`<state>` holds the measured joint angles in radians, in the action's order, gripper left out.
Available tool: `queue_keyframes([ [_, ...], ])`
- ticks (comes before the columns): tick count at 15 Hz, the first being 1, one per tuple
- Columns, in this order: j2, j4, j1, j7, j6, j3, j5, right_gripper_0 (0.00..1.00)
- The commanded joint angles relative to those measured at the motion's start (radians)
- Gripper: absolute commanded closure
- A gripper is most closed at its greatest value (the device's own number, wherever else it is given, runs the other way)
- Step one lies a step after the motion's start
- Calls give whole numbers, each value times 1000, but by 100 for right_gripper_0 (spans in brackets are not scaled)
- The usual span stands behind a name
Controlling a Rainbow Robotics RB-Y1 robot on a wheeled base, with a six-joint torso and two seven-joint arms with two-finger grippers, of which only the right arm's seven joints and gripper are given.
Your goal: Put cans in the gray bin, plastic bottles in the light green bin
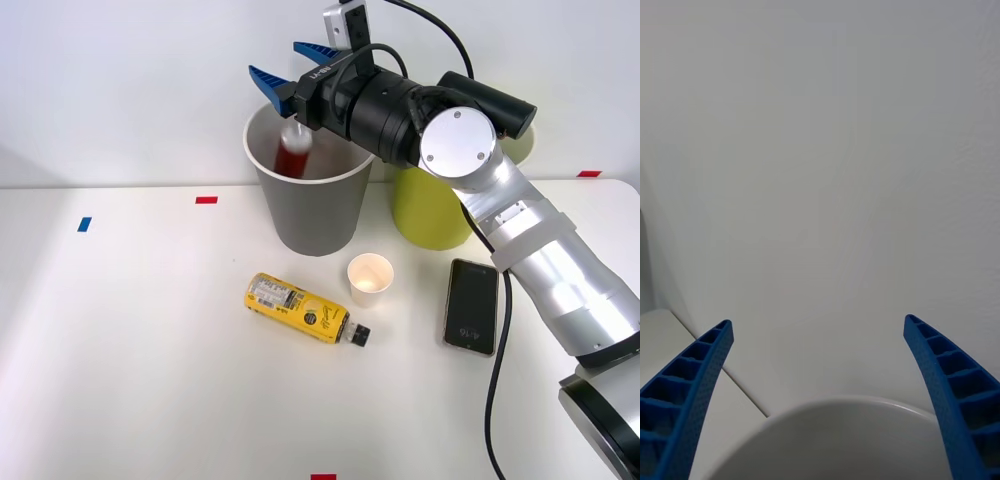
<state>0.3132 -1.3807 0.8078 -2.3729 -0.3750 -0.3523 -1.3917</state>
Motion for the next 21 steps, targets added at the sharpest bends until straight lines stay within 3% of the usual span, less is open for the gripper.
queue_keyframes([
  [1, 55, -67, -35, -19, 1, -22, -24, 0],
  [4, 121, -238, -167, -32, 16, -23, -24, 0],
  [9, 216, -540, -479, -40, 199, -23, -10, 0],
  [13, 305, -696, -711, -46, 375, -23, -7, 0],
  [17, 357, -794, -914, -65, 508, -22, 10, 0],
  [21, 326, -794, -1088, -71, 653, -17, 105, 0],
])
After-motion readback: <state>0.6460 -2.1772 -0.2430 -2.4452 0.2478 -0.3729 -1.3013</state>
